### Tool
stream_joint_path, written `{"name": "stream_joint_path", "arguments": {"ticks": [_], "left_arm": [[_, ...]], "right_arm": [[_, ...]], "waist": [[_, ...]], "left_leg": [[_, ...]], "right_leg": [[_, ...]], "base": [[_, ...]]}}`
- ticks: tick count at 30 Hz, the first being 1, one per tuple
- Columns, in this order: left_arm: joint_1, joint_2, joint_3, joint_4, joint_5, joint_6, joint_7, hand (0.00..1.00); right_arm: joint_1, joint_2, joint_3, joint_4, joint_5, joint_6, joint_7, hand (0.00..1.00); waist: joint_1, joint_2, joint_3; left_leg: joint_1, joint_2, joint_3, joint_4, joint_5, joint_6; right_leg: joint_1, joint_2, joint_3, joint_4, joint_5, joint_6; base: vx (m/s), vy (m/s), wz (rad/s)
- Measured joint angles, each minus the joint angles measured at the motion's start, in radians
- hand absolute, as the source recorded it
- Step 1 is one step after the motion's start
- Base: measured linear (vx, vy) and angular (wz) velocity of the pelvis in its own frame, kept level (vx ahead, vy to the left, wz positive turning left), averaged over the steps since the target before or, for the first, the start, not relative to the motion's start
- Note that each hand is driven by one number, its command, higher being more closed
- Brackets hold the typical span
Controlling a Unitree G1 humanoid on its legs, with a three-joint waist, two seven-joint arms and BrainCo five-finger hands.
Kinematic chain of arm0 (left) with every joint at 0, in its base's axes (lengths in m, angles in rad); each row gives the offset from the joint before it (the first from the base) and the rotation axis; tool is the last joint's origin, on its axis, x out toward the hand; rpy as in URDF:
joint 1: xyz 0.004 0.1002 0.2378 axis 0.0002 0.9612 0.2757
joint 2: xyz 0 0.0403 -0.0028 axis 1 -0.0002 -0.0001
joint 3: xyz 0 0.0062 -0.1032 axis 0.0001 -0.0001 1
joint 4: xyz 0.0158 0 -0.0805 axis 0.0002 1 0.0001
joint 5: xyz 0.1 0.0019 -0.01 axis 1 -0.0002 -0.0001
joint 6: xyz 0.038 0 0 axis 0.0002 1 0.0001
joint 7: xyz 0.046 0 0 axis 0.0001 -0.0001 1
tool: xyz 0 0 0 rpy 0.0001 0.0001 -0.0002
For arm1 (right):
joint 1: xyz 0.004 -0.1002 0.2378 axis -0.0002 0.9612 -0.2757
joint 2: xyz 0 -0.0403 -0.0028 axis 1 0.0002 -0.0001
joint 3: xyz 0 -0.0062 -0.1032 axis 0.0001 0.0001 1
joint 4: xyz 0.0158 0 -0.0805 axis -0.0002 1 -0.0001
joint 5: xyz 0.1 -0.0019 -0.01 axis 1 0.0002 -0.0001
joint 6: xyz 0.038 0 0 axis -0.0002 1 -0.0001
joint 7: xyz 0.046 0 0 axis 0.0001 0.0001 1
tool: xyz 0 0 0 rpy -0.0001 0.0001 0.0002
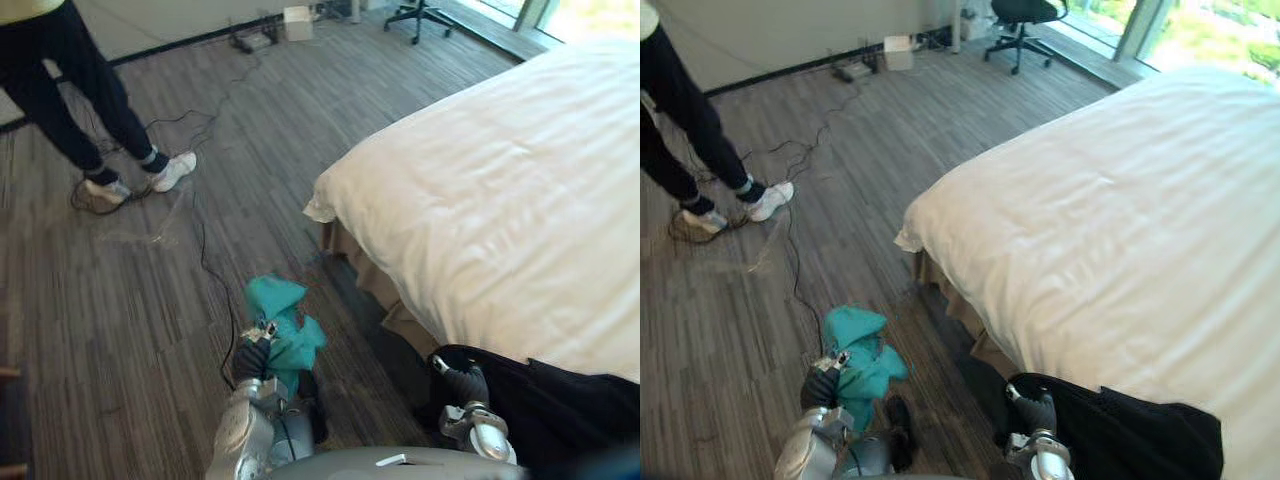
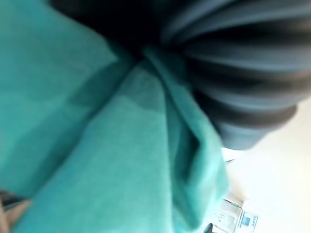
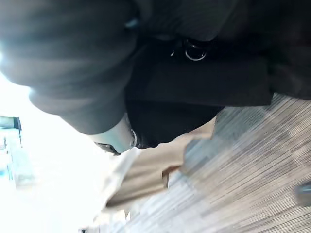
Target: Tidy the bed and pick cloth on bed and put in laundry
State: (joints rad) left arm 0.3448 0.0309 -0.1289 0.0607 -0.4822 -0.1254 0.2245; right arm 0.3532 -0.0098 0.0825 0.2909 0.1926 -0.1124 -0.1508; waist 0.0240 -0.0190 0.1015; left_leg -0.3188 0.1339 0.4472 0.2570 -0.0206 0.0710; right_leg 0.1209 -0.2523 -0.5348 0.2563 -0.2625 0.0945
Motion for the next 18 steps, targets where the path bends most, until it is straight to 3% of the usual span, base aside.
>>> {"name": "stream_joint_path", "arguments": {"ticks": [2, 3, 4, 5, 6, 7, 10, 12, 14, 16, 17, 18], "left_arm": [[-0.026, 0.001, -0.033, 0.000, 0.000, -0.003, 0.000, 1.00], [-0.031, -0.005, -0.045, 0.001, 0.000, -0.005, -0.001, 1.00], [-0.036, -0.002, -0.056, 0.002, 0.000, -0.008, -0.001, 1.00], [-0.043, 0.004, -0.058, 0.003, -0.001, -0.008, -0.007, 1.00], [-0.064, 0.024, -0.060, 0.025, 0.000, -0.008, -0.025, 1.00], [-0.070, 0.021, -0.060, 0.047, 0.000, -0.003, -0.032, 1.00], [-0.033, 0.039, -0.017, 0.051, -0.009, 0.002, -0.056, 1.00], [-0.030, 0.072, 0.008, 0.064, -0.010, 0.005, -0.072, 1.00], [-0.030, 0.093, 0.040, 0.063, -0.016, 0.005, -0.073, 1.00], [-0.044, 0.109, 0.048, 0.064, -0.024, 0.004, -0.072, 1.00], [-0.052, 0.111, 0.047, 0.064, -0.032, 0.002, -0.071, 1.00], [-0.051, 0.107, 0.037, 0.064, -0.043, -0.002, -0.067, 1.00]], "right_arm": [[-0.006, 0.004, 0.000, 0.012, -0.022, 0.003, -0.008, 1.00], [-0.001, 0.003, -0.001, 0.015, -0.021, 0.003, -0.009, 1.00], [-0.007, 0.005, 0.007, 0.021, -0.021, 0.002, -0.009, 1.00], [-0.011, 0.011, 0.010, 0.019, -0.021, 0.002, -0.009, 1.00], [-0.014, 0.018, 0.003, 0.024, -0.021, 0.002, -0.007, 1.00], [-0.016, 0.021, 0.000, 0.032, -0.021, 0.005, -0.008, 1.00], [-0.014, 0.008, 0.007, 0.044, -0.030, 0.010, 0.007, 1.00], [-0.014, 0.008, 0.008, 0.045, -0.064, 0.012, 0.017, 1.00], [-0.015, 0.005, 0.007, 0.046, -0.092, 0.018, 0.028, 1.00], [-0.025, 0.015, 0.007, 0.045, -0.100, 0.017, 0.032, 1.00], [-0.023, 0.027, 0.006, 0.044, -0.100, 0.016, 0.032, 1.00], [-0.022, 0.034, 0.006, 0.044, -0.099, 0.016, 0.031, 1.00]], "waist": [[-0.001, 0.008, 0.001], [-0.007, 0.022, 0.004], [-0.015, 0.012, -0.002], [-0.013, 0.003, -0.002], [-0.018, -0.007, 0.003], [-0.017, 0.000, 0.001], [0.010, 0.002, 0.005], [0.020, -0.002, 0.009], [0.022, 0.007, 0.014], [-0.005, 0.010, 0.016], [-0.015, 0.019, 0.022], [-0.021, 0.010, 0.023]], "left_leg": [[0.032, -0.044, -0.049, -0.102, 0.048, 0.029], [0.040, -0.051, -0.078, -0.138, 0.063, 0.024], [0.073, -0.069, -0.105, -0.223, 0.112, 0.025], [0.085, -0.090, -0.128, -0.263, 0.141, 0.014], [0.091, -0.126, -0.165, -0.279, 0.147, 0.013], [0.099, -0.137, -0.188, -0.291, 0.151, 0.014], [0.149, -0.150, -0.186, -0.328, 0.113, 0.011], [0.169, -0.154, -0.182, -0.324, 0.094, 0.016], [0.192, -0.158, -0.254, -0.323, 0.104, 0.029], [0.196, -0.157, -0.320, -0.323, 0.103, 0.032], [0.209, -0.159, -0.359, -0.323, 0.100, 0.032], [0.234, -0.165, -0.388, -0.324, 0.098, 0.031]], "right_leg": [[-0.056, -0.036, -0.018, 0.145, 0.032, -0.010], [-0.061, -0.024, -0.019, 0.141, 0.017, -0.009], [-0.043, 0.020, -0.032, -0.007, 0.002, -0.002], [-0.038, 0.047, -0.057, -0.119, 0.045, -0.004], [-0.018, 0.038, -0.117, -0.153, 0.109, 0.010], [-0.009, 0.033, -0.129, -0.137, 0.120, 0.025], [-0.008, -0.017, -0.144, -0.006, 0.125, 0.022], [-0.017, -0.050, -0.145, 0.086, 0.146, -0.001], [-0.083, -0.085, -0.103, 0.256, 0.175, -0.068], [-0.140, -0.027, 0.043, 0.301, 0.078, -0.049], [-0.171, 0.037, 0.163, 0.279, 0.018, -0.042], [-0.186, 0.081, 0.238, 0.251, -0.019, -0.039]], "base": [[0.14, 0.155, 1.06], [0.13, 0.056, 0.97], [0.10, 0.007, 0.82], [0.12, -0.003, 1.14], [0.15, 0.009, 1.06], [0.14, 0.020, 0.90], [0.11, 0.050, 0.35], [0.14, 0.038, 0.36], [0.31, 0.063, 0.67], [0.29, 0.063, 1.07], [0.22, 0.032, 1.11], [0.22, 0.019, 1.08]]}}
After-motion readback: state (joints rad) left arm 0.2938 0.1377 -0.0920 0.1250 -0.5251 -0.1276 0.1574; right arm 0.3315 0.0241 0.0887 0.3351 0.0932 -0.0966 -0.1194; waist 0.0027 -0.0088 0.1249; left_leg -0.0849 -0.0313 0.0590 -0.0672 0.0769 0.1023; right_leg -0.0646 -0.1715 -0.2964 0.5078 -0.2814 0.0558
